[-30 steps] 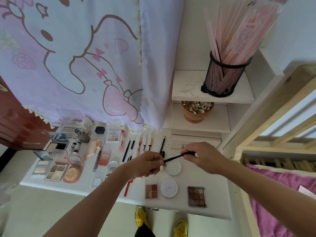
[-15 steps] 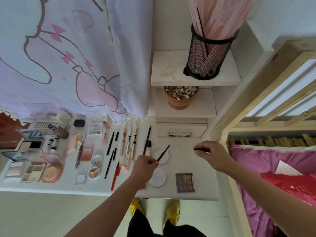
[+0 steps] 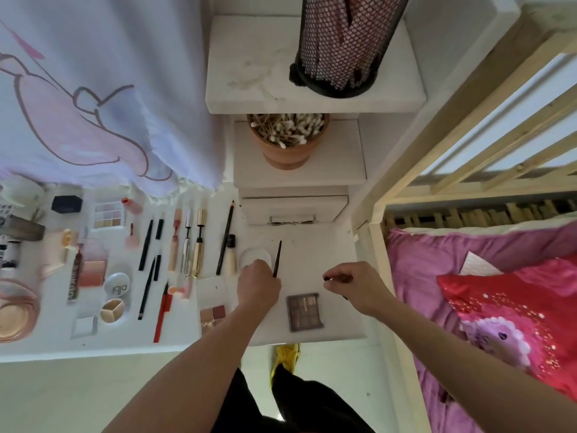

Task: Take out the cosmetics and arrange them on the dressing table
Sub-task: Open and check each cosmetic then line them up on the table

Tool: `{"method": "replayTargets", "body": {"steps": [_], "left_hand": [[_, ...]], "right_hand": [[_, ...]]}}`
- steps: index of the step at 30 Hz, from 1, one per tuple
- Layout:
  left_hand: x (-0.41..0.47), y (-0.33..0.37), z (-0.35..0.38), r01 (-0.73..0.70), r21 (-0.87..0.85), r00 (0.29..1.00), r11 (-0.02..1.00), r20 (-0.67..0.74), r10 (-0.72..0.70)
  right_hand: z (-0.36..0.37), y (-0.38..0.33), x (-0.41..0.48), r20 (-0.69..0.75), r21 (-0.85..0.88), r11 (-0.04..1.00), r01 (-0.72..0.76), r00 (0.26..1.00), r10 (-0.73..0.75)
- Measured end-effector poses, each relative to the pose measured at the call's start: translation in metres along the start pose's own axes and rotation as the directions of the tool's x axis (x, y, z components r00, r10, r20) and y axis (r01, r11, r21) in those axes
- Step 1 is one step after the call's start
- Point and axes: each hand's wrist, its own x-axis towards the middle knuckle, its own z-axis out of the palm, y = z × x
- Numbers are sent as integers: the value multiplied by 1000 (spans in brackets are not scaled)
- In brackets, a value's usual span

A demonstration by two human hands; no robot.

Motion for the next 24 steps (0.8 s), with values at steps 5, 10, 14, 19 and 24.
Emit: {"method": "replayTargets", "body": {"steps": [5,10,14,19,24], "left_hand": [[4,5,4,-18,149,1000,989,-9,20],[8,6,8,-44,214,999,976,-9,47],[10,9,9,-62,237,997,969,-35,72],[11,5,9,-79,272,995,959,-31,91],[9,-2,8,-119,285,992,951,1,124]], "right_hand": [[2,1,15,-31,-24,998,-53,998,52],[12,-7,42,-21,127,978,-168,985,172],[26,-20,64,3,287,919,-270,960,281],[49,-32,90,-17,294,905,-308,945,327],[66,-40,107,-57,208,930,-304,945,322]]}}
